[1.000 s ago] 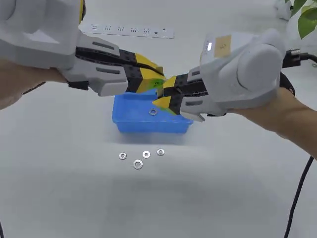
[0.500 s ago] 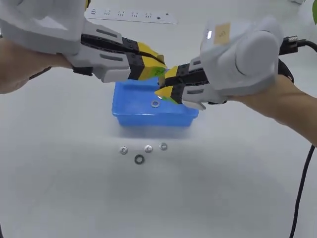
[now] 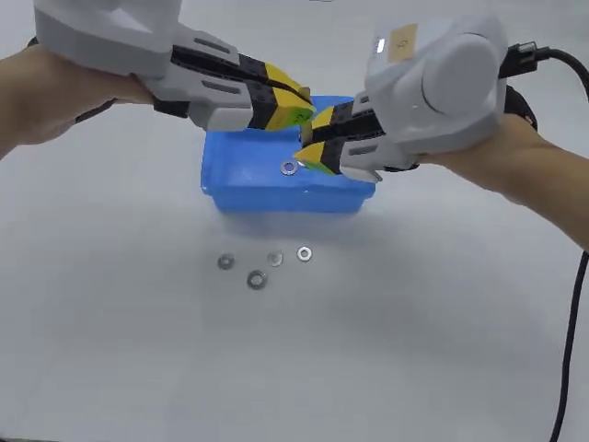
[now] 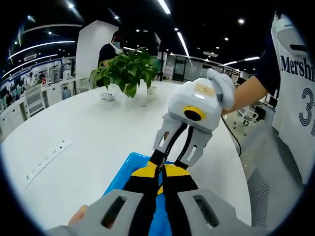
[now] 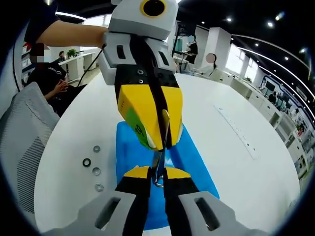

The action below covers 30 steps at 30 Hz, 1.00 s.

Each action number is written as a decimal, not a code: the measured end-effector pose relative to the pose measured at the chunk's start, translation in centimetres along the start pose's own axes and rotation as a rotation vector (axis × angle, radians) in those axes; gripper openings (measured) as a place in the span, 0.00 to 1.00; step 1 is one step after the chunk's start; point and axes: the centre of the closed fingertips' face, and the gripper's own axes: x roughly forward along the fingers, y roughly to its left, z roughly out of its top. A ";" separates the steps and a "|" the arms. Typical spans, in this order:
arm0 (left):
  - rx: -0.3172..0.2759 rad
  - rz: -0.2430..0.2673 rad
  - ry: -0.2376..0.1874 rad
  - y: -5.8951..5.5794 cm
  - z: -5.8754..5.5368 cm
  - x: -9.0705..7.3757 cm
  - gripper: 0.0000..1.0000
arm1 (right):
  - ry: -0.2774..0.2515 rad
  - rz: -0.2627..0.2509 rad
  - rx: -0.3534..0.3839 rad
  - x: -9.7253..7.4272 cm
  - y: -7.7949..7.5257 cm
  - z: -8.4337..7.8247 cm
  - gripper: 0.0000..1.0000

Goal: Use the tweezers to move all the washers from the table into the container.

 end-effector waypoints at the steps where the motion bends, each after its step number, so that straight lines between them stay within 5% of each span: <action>1: -0.008 0.002 0.001 0.1 -0.2 0.1 0.06 | 0.003 -0.001 -0.001 0.1 0.0 -0.2 0.10; 10: -0.016 -0.006 0.018 -0.3 -1.1 0.8 0.06 | 0.016 0.019 0.018 0.4 0.6 -1.3 0.10; 30: -0.003 -0.002 -0.004 -0.7 0.4 0.5 0.07 | -0.006 -0.018 0.044 -0.9 0.1 -0.5 0.12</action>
